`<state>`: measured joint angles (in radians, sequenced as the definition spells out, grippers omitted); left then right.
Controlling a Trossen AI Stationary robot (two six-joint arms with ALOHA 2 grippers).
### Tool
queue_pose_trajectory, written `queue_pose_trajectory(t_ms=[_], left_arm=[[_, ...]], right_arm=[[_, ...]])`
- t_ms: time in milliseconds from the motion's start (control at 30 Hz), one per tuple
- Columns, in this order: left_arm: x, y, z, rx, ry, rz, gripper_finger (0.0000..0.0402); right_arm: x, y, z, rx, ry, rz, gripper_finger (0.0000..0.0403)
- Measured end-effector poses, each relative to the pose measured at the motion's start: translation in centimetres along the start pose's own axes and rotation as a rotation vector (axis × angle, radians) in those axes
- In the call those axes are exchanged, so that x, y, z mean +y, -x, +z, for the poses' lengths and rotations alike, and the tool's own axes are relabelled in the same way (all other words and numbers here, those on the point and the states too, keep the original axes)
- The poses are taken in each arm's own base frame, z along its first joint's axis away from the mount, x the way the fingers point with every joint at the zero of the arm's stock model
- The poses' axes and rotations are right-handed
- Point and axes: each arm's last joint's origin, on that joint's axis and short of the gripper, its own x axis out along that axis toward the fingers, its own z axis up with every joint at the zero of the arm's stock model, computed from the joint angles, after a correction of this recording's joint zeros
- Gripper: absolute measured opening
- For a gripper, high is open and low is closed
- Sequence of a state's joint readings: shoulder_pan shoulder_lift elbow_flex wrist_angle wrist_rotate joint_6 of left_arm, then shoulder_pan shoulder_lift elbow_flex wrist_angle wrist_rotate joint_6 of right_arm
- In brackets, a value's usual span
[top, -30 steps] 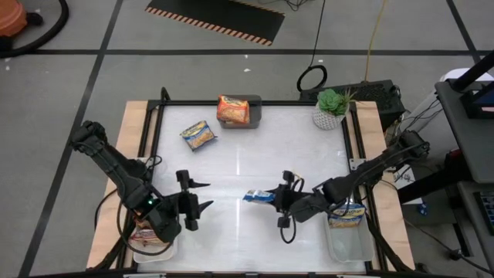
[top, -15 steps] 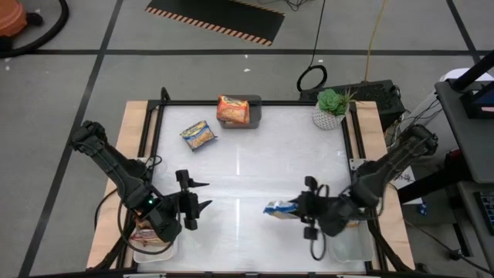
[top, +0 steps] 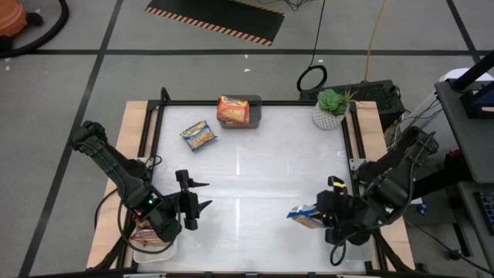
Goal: Sort Maruchan noodles
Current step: Put the bottom blue noodle pack into the gray bin
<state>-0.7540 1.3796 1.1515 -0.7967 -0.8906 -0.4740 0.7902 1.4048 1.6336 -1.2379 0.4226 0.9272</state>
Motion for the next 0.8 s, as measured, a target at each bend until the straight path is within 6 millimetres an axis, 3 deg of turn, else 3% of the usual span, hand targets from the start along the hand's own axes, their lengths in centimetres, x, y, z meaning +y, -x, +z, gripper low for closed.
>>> queue_pose_trajectory(t_ms=[500,800], left_arm=[[0.1,-0.1,0.0,0.002,0.002,0.004,0.0268],[0.2,-0.3,0.1,0.005,0.009,0.010,0.0269]], right_arm=[[-0.2,-0.1,-1.0,0.329,-0.176,-0.042,0.0095],[-0.2,-0.1,-1.3,0.386,-0.208,-0.041,0.0095]])
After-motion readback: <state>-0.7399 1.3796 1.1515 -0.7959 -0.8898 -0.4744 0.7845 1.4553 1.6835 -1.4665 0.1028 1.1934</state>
